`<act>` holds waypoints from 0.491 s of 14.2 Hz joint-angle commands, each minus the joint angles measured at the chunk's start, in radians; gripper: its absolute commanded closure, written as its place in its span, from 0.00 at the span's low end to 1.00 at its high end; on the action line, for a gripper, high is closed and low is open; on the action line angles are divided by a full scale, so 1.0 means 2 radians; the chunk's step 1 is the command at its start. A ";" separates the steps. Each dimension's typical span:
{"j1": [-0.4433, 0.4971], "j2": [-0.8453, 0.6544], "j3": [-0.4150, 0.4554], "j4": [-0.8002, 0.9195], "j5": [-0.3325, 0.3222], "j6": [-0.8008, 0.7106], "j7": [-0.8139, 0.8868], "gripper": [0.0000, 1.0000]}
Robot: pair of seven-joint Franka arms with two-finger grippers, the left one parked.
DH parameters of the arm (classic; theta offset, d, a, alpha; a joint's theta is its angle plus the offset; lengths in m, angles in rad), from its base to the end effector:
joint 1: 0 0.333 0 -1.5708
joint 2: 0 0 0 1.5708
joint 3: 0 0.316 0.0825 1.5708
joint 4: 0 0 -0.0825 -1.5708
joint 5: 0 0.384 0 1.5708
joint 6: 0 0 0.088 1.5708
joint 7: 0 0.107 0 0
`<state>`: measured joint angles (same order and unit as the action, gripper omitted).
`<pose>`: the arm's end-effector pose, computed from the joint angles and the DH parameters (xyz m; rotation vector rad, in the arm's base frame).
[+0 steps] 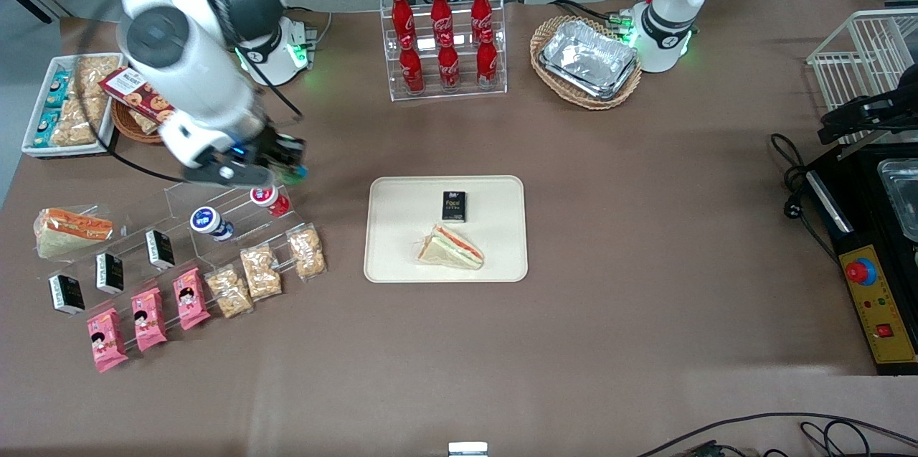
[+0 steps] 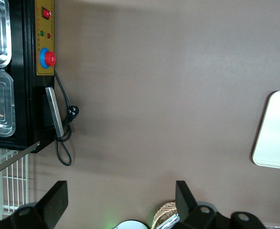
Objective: Place green gum on tray
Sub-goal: 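Carry the green gum bottle over the cream tray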
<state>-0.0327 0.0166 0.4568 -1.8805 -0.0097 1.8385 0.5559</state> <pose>0.5105 0.2283 0.4916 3.1057 -0.2003 -0.0767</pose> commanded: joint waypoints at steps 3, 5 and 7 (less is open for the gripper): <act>0.019 0.131 0.019 0.031 -0.004 0.099 0.081 0.83; 0.026 0.168 0.019 0.028 -0.004 0.134 0.084 0.83; 0.039 0.196 0.019 0.008 -0.005 0.180 0.106 0.83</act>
<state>0.0244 0.3143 0.4846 -1.8729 -0.0106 2.1129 0.7052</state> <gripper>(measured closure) 0.586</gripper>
